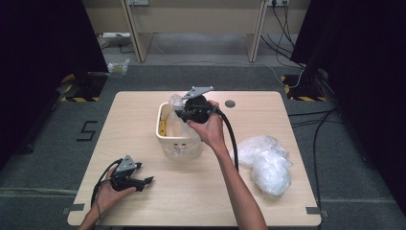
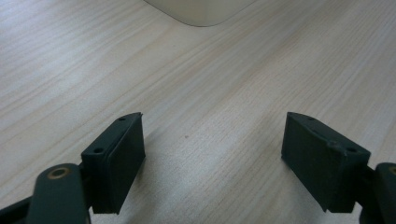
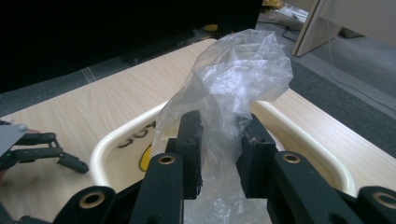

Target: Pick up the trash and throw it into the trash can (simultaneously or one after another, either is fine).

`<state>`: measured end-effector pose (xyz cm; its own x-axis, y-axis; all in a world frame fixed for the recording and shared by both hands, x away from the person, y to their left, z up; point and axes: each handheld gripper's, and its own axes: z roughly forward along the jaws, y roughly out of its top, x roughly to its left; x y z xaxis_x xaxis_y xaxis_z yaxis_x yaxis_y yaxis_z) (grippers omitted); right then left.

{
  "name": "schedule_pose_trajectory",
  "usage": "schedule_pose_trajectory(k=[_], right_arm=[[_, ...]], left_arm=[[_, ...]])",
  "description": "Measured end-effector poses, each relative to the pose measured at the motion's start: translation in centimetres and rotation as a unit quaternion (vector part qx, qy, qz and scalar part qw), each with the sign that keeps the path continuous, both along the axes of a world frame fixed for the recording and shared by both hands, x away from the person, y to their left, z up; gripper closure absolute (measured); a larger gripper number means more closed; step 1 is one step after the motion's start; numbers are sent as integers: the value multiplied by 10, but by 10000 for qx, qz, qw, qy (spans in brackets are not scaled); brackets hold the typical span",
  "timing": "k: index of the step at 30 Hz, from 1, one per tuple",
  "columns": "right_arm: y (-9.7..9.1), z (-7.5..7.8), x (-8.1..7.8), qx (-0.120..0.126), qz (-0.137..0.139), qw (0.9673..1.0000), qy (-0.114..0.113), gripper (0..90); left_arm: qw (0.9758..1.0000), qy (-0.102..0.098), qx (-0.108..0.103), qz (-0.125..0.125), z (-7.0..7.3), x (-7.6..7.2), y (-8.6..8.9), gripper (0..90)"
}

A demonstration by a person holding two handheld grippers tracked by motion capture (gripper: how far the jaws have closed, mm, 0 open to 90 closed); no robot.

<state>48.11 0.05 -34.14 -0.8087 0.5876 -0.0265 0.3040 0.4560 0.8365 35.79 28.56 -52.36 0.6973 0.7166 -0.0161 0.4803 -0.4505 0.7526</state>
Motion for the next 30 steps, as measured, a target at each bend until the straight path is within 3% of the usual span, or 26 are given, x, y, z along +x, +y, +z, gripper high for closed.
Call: schedule_pose_trajectory(k=[7,11,12,19,30], right_arm=[[7,-7,13,-4,-78,9999,132,650],[7,-12,18,-64,-175,9997,127,557],[6,-13,19,-42,-235,9996,146,490],[2,-9,17,-2,-333,9994,136,373],[-9,-1,7,74,-378,9992,87,355]], left_arm=[[10000,2,-5,2,0,0,0,204],[10000,12,-9,2,0,0,0,204],[10000,2,-16,9,0,0,0,204],[10000,-2,1,0,0,0,0,204],[10000,-2,-6,5,0,0,0,204]])
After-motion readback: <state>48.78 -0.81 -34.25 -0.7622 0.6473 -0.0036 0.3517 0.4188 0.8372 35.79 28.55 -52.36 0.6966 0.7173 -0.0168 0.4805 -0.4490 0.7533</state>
